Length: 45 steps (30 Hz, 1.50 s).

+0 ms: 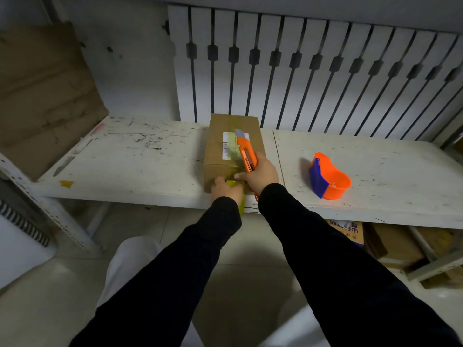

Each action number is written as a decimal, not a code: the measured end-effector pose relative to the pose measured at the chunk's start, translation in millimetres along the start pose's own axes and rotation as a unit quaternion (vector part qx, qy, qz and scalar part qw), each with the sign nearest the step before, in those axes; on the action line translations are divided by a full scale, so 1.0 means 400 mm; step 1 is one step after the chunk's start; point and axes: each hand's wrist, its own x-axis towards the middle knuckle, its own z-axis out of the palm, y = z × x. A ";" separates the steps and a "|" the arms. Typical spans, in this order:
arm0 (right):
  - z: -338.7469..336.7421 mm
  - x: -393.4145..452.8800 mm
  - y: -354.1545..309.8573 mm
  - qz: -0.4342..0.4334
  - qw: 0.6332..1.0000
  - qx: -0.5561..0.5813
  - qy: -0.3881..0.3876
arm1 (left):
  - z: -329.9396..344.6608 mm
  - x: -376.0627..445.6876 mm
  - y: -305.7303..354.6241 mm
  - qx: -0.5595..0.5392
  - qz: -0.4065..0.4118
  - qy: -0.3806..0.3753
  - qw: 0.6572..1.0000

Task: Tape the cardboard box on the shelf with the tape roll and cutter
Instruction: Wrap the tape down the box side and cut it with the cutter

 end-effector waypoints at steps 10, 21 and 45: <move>0.005 0.022 0.014 -0.039 0.995 -0.093 0.003 | -0.003 0.035 -0.009 -0.064 -0.018 -0.002 0.998; 0.029 0.023 0.031 -0.035 0.991 -0.129 0.026 | -0.003 0.065 -0.033 -0.113 -0.042 -0.071 0.990; 0.034 0.036 0.046 -0.041 0.983 -0.174 0.031 | -0.002 0.014 -0.039 -0.175 -0.016 -0.096 0.980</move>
